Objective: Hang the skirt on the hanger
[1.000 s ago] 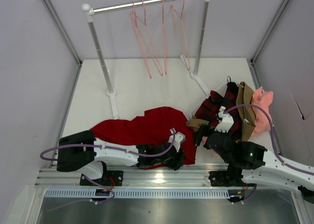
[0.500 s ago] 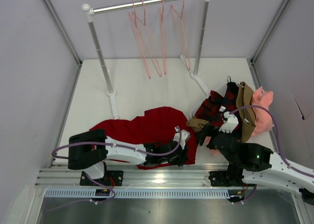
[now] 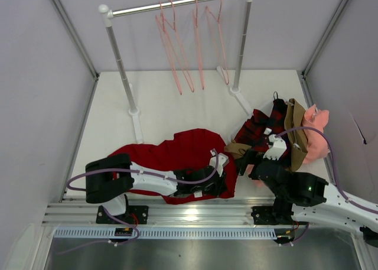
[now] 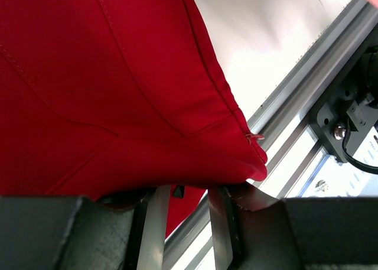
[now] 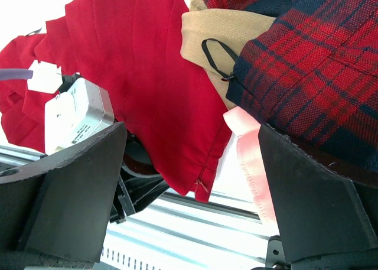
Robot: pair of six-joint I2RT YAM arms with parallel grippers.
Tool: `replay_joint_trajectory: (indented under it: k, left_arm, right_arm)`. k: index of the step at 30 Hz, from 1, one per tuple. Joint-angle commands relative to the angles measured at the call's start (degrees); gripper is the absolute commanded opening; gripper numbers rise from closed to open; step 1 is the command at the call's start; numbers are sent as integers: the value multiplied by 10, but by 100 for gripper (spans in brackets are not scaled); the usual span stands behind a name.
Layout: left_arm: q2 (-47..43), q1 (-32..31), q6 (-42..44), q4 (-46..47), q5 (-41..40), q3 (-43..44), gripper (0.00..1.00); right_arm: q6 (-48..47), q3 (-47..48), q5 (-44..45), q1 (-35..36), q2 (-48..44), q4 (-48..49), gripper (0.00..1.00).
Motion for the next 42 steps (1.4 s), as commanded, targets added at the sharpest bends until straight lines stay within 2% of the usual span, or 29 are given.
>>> replay_joint_trajectory:
  k: [1, 13, 19, 22, 26, 28, 38, 42]
  left_arm:
    - [-3, 7, 13, 39, 11, -7, 36]
    - [5, 13, 20, 61, 28, -22, 34]
    - [4, 17, 20, 77, 37, -34, 29]
    - [4, 18, 21, 81, 38, -36, 23]
    - [0, 20, 23, 83, 36, -41, 9]
    - [-12, 20, 23, 84, 33, -45, 0]
    - [-142, 23, 38, 63, -6, -78, 0]
    - [-197, 23, 37, 35, -36, -83, 0]
  right_arm:
    - [-9, 20, 32, -3, 3, 3, 99]
    - [-19, 21, 27, -9, 22, 16, 99]
    - [-26, 22, 20, -16, 26, 24, 99]
    - [-28, 22, 17, -19, 27, 27, 99]
    - [-29, 20, 10, -23, 27, 29, 99]
    - [-30, 18, 7, -24, 29, 31, 100]
    - [-98, -1, -47, -26, 31, 107, 99]
    - [-172, -19, -132, -26, 35, 179, 99]
